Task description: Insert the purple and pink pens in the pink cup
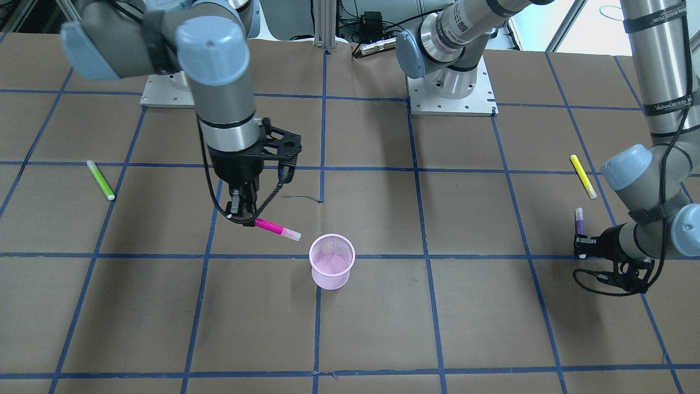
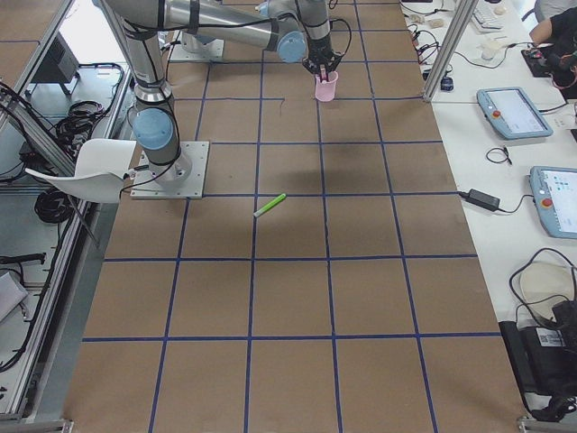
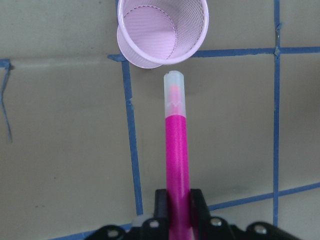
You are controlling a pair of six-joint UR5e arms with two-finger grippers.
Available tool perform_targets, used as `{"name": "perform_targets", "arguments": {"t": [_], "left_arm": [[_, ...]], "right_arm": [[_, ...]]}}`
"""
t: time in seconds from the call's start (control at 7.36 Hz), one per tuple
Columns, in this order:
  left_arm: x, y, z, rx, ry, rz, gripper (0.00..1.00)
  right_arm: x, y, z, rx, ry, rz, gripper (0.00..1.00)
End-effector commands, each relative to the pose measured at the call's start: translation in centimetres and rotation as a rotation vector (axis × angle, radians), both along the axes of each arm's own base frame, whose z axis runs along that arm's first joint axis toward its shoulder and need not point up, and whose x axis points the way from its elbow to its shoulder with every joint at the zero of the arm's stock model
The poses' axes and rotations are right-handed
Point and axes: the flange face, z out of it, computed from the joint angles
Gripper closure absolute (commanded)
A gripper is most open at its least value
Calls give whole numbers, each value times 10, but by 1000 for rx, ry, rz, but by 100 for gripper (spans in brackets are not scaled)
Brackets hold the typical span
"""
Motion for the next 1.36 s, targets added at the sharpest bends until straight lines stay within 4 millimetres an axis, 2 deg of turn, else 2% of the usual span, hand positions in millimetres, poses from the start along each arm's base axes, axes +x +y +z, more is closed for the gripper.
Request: {"name": "perform_targets", "arguments": {"t": [0.0, 0.14, 0.27, 0.41, 0.54, 0.68, 0.82, 0.95, 1.09, 1.22], "left_arm": [[-5, 0, 23, -26, -12, 10, 100], [-16, -1, 44, -57, -17, -1, 100], [-23, 0, 66, -99, -4, 5, 100], [-32, 2, 86, -126, 29, 10, 100], [-45, 1, 102, -153, 17, 18, 100], [-72, -3, 122, -193, 19, 4, 100], [-91, -4, 136, -217, 17, -21, 100], [-116, -5, 151, -254, 45, -32, 100], [-143, -7, 157, -265, 48, -23, 100], [-164, -7, 166, -281, 51, -36, 100]], "right_arm": [[66, 3, -16, -79, 126, 3, 95], [81, 1, -25, -103, 172, -18, 94], [86, -5, -38, -100, 181, -17, 94], [88, -6, -40, -97, 182, -14, 93], [90, -6, -45, -88, 177, -7, 88], [94, -10, -53, -92, 174, -3, 88], [95, -12, -55, -90, 175, -1, 82], [96, -13, -58, -87, 178, 5, 48], [96, -14, -61, -83, 180, 4, 6], [96, -14, -58, -87, 178, 4, 0]]}}
